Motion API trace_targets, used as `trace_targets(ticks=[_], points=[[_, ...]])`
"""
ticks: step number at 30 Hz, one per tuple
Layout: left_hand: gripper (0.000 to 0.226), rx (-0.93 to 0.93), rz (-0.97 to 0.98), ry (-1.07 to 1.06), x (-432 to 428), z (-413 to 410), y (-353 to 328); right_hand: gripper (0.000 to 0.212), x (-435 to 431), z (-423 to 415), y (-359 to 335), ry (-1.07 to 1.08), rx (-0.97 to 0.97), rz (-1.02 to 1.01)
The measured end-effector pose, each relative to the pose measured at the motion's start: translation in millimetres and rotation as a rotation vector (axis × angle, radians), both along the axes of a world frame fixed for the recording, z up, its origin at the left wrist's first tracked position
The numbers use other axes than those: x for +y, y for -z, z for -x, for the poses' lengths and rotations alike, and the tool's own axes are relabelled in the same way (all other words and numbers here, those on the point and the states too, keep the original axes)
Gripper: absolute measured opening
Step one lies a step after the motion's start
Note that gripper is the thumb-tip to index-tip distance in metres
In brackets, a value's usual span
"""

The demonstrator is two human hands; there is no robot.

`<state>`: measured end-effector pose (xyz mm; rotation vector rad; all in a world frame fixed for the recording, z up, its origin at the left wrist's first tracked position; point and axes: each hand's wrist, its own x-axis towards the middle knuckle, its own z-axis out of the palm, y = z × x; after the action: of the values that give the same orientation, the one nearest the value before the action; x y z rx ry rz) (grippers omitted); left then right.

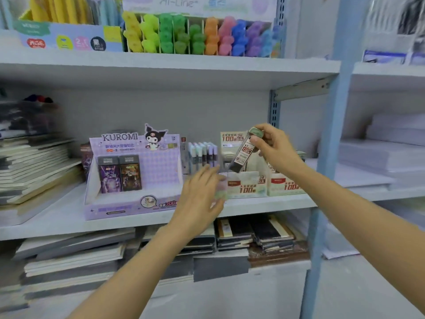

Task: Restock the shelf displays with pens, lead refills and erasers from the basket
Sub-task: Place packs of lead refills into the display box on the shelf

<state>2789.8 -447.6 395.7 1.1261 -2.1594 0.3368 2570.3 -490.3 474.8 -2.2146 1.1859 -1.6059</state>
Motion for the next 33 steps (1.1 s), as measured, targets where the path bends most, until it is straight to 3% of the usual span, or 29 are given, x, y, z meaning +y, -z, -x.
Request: trace_targets(ticks=[4,8,23,28,33], points=[[0.064,-0.236,0.049,-0.121,-19,30,6,0.008,-4,26,-3,0.105,-0.006,0.031],[0.072,-0.317,0.056,-0.191,-32,50,10,0.008,-5,56,0,0.204,0.042,0.058],[0.071,-0.244,0.104,-0.191,-35,54,15,0.013,-24,88,15,0.254,0.200,0.029],[0.071,-0.248,0.104,-0.185,-35,52,15,0.014,-21,98,5,0.284,0.133,0.067],[0.072,-0.242,0.111,-0.197,-35,54,16,0.013,-15,114,7,0.321,0.241,0.030]])
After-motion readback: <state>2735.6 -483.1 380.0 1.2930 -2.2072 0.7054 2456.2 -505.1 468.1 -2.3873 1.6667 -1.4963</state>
